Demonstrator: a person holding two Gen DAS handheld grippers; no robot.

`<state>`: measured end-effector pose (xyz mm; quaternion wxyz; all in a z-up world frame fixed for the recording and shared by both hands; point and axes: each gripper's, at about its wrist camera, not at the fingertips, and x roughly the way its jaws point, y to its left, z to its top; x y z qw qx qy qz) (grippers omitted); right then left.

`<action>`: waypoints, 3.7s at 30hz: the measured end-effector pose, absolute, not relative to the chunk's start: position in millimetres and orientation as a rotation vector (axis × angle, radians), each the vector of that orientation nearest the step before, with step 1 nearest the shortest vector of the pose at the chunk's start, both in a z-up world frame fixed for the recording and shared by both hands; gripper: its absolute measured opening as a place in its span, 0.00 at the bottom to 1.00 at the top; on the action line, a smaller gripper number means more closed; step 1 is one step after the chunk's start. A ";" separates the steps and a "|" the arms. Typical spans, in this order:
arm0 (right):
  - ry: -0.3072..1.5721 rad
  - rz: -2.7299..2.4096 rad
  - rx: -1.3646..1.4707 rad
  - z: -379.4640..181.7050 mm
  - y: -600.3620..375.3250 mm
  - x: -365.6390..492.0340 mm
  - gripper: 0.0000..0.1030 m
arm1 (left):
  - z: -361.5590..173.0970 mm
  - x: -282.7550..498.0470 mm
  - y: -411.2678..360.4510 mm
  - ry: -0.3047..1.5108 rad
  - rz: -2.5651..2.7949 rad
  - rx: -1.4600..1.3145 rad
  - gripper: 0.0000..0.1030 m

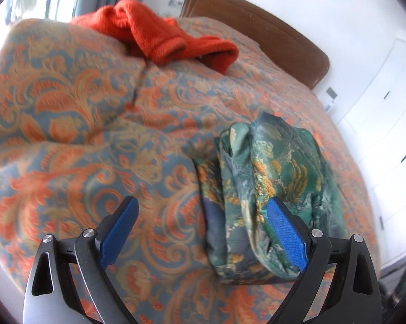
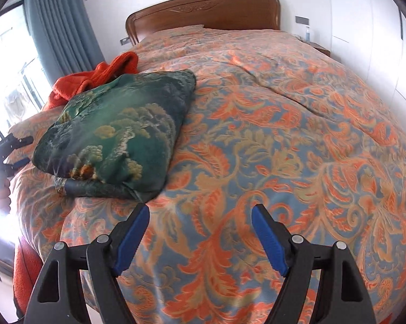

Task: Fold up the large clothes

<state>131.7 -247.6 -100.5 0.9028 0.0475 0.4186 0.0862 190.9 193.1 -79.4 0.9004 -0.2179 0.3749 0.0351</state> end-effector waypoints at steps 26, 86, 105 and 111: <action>0.956 0.207 0.257 -110.7 -230.6 155.8 0.78 | -145.0 271.8 220.6 0.915 -0.177 -0.932 0.82; 0.727 0.469 0.091 -63.0 -178.3 457.4 0.58 | -106.3 486.3 76.0 0.998 -0.210 -0.428 0.56; 0.481 0.196 0.080 -44.7 -237.6 273.4 1.00 | -38.7 232.6 38.2 0.508 0.154 -0.042 0.99; 0.474 0.075 0.110 -60.6 -251.2 199.6 1.00 | -21.1 182.7 6.3 0.390 0.298 0.032 1.00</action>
